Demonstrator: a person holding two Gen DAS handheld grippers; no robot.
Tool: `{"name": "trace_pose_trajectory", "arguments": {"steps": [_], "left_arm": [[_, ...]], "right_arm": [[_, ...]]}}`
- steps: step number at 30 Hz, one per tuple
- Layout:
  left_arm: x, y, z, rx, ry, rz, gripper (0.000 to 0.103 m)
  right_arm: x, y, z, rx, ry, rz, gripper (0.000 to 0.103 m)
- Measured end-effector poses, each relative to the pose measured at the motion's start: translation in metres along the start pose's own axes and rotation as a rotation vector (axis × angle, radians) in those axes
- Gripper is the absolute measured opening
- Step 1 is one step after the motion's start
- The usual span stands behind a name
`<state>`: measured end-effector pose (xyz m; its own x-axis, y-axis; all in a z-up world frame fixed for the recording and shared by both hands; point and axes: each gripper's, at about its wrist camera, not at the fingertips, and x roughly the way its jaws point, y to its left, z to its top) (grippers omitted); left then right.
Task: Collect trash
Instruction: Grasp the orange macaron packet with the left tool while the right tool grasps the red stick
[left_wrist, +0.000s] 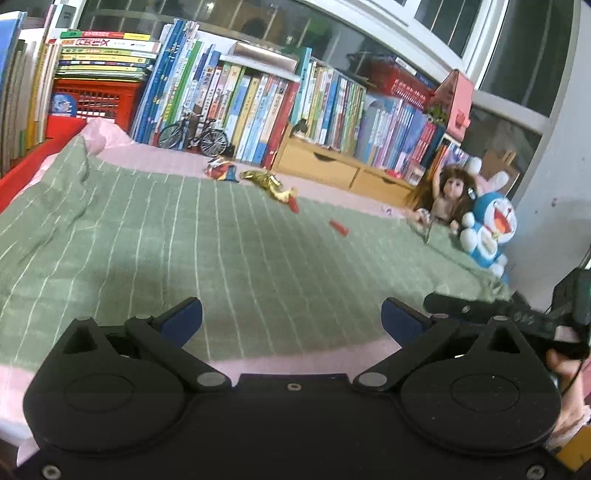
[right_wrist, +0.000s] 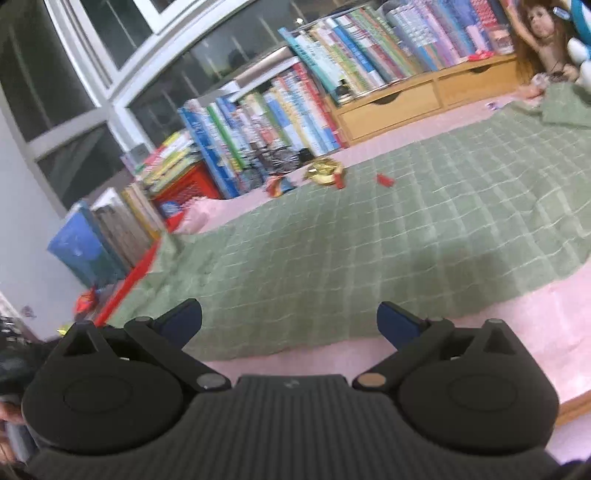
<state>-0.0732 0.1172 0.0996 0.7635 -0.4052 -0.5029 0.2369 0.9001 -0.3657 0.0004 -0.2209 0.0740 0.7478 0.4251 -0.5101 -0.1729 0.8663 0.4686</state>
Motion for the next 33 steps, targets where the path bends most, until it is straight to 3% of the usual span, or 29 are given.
{"name": "trace_pose_trajectory", "arguments": {"steps": [6,13,18,23,24,26,28,30,33], "left_arm": [[0.024,0.006,0.030,0.029,-0.032,-0.006,0.103],[0.060,0.007,0.065,0.117,-0.079,0.083,0.103],[0.093,0.018,0.093,0.137,-0.055,0.102,0.103],[0.125,0.028,0.117,0.158,-0.047,0.102,0.103],[0.131,0.029,0.120,0.159,-0.046,0.102,0.103],[0.143,0.032,0.125,0.162,-0.044,0.100,0.103],[0.154,0.033,0.127,0.162,-0.035,0.094,0.103],[0.166,0.035,0.125,0.159,-0.020,0.087,0.103],[0.181,0.038,0.122,0.153,0.012,0.085,0.103]], "right_arm": [[0.011,-0.006,0.020,-0.062,-0.032,-0.051,0.103],[0.037,-0.008,0.045,-0.205,-0.135,-0.144,0.103],[0.069,-0.014,0.069,-0.271,-0.113,-0.201,0.103],[0.102,-0.025,0.092,-0.295,-0.059,-0.169,0.103],[0.109,-0.028,0.095,-0.293,-0.049,-0.168,0.098],[0.127,-0.034,0.099,-0.292,-0.004,-0.169,0.076],[0.144,-0.039,0.101,-0.294,0.047,-0.146,0.043],[0.160,-0.041,0.101,-0.299,0.094,-0.115,0.021],[0.181,-0.045,0.100,-0.315,0.118,-0.128,0.019]]}}
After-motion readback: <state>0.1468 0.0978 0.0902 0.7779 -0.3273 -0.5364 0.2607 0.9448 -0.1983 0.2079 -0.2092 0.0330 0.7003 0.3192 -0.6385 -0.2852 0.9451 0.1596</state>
